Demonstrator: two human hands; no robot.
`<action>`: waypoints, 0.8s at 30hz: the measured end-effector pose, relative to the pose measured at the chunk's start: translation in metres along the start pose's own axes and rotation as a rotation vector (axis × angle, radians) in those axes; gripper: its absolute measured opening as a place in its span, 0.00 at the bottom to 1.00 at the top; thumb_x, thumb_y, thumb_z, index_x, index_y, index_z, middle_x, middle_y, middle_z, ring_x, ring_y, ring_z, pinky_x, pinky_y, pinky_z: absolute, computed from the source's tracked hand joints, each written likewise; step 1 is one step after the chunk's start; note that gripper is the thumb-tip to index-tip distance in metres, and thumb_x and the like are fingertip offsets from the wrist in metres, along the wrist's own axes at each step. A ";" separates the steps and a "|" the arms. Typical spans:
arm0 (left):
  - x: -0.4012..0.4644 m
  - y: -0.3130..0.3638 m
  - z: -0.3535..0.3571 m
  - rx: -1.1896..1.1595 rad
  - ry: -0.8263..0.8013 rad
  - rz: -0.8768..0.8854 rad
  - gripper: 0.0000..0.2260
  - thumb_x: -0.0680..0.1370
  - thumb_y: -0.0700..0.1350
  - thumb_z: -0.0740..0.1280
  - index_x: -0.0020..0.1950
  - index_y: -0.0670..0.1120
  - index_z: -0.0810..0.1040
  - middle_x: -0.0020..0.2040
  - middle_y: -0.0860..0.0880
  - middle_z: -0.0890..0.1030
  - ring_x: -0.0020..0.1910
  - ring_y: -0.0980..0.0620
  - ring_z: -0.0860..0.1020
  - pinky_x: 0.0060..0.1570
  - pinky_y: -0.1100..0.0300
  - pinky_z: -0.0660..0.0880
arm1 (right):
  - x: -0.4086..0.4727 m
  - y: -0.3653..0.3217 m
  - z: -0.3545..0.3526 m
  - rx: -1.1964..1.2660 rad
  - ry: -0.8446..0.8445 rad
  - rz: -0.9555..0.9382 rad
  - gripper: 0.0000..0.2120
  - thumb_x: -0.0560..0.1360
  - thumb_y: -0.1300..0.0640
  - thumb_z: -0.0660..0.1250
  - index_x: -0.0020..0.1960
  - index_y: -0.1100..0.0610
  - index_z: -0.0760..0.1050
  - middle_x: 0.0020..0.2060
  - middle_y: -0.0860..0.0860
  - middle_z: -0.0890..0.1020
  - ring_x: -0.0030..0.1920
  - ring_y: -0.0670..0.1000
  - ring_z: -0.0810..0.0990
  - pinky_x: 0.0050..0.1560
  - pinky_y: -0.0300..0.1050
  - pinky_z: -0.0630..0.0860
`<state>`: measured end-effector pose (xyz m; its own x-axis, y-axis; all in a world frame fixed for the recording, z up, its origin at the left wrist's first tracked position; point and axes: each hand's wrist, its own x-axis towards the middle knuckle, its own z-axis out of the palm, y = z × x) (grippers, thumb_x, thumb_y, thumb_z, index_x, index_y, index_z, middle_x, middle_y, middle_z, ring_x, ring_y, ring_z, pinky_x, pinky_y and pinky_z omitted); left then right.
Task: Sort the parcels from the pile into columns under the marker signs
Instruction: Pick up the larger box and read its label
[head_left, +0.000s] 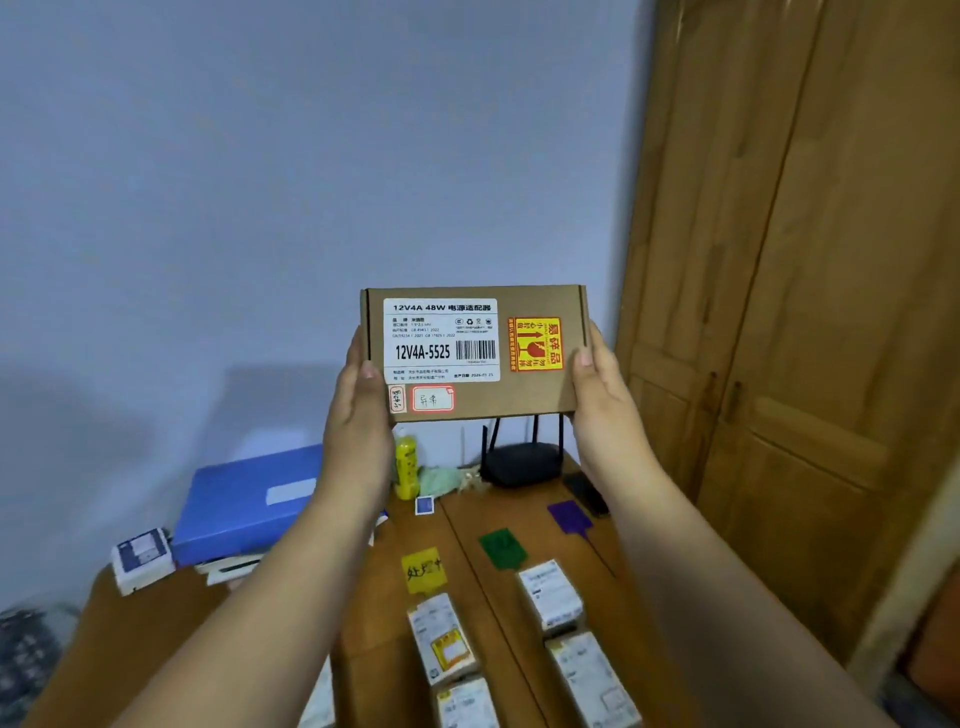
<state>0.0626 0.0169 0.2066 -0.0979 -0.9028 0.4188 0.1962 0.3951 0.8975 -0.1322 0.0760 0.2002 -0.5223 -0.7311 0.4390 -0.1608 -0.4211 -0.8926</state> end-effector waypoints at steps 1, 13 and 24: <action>-0.005 -0.003 0.020 -0.002 0.009 -0.010 0.18 0.84 0.53 0.51 0.73 0.62 0.65 0.63 0.56 0.79 0.61 0.59 0.77 0.66 0.51 0.71 | 0.006 0.003 -0.020 0.001 -0.006 0.013 0.20 0.83 0.46 0.52 0.75 0.38 0.60 0.64 0.40 0.77 0.66 0.41 0.74 0.71 0.47 0.66; -0.042 -0.037 0.216 0.010 0.022 -0.114 0.19 0.83 0.54 0.51 0.76 0.61 0.60 0.64 0.57 0.78 0.63 0.60 0.76 0.56 0.68 0.72 | 0.082 0.032 -0.214 -0.036 -0.103 0.061 0.20 0.82 0.46 0.54 0.74 0.40 0.60 0.63 0.37 0.77 0.64 0.38 0.74 0.69 0.43 0.67; -0.016 -0.121 0.272 -0.002 -0.092 -0.248 0.20 0.83 0.53 0.54 0.76 0.60 0.59 0.65 0.54 0.78 0.63 0.54 0.77 0.66 0.49 0.72 | 0.115 0.099 -0.264 -0.118 0.047 0.288 0.19 0.83 0.45 0.53 0.73 0.44 0.61 0.60 0.45 0.78 0.60 0.46 0.75 0.65 0.51 0.70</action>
<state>-0.2246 0.0295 0.1287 -0.2319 -0.9526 0.1968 0.1570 0.1630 0.9741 -0.4292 0.0917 0.1358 -0.5986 -0.7841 0.1637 -0.0954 -0.1331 -0.9865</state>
